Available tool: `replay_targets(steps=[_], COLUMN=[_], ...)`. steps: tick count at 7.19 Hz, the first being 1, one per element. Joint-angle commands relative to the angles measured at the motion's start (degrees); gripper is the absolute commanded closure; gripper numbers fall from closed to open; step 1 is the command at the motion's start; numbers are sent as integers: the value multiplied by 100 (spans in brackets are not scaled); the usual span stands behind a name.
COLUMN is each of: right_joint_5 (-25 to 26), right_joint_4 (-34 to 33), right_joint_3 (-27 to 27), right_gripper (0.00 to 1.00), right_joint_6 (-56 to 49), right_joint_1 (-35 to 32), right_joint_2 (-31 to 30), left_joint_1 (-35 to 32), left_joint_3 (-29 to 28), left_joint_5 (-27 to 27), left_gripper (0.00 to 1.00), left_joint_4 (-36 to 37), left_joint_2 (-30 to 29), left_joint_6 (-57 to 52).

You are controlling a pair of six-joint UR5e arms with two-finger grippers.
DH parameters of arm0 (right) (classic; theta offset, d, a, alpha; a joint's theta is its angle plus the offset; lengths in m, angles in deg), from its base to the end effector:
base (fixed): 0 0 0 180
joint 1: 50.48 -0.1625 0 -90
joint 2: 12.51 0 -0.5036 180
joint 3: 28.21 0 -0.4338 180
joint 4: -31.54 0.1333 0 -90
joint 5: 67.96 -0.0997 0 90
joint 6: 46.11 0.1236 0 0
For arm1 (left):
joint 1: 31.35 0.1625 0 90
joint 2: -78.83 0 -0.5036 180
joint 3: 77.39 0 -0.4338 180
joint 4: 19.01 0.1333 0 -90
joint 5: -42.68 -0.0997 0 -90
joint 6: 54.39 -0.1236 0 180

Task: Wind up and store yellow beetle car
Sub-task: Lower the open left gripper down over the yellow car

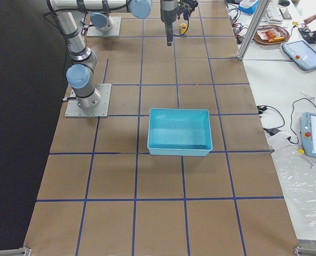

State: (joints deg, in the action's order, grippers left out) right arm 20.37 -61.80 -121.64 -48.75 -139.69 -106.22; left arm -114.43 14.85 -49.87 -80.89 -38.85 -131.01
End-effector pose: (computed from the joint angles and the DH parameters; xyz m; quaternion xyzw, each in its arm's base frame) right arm 0.1299 -0.5103 0.5502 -0.0166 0.9993 -0.0320 0.0136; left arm -0.0418 -0.7160 0.2655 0.5715 0.8201 0.0265 0.0061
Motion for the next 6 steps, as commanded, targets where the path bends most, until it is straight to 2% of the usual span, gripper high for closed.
replay_targets(steps=[1,6], right_joint_5=[0,0], right_joint_4=[0,0], right_joint_3=[0,0], right_gripper=[1,1], right_joint_6=[0,0], right_joint_1=[9,9], right_joint_2=[1,1], left_joint_1=[-41,-51], left_joint_3=[73,241], left_joint_5=[27,9], left_gripper=[0,1], left_joint_4=[272,455], left_joint_2=[-229,-273], left_joint_6=[-661,-1345])
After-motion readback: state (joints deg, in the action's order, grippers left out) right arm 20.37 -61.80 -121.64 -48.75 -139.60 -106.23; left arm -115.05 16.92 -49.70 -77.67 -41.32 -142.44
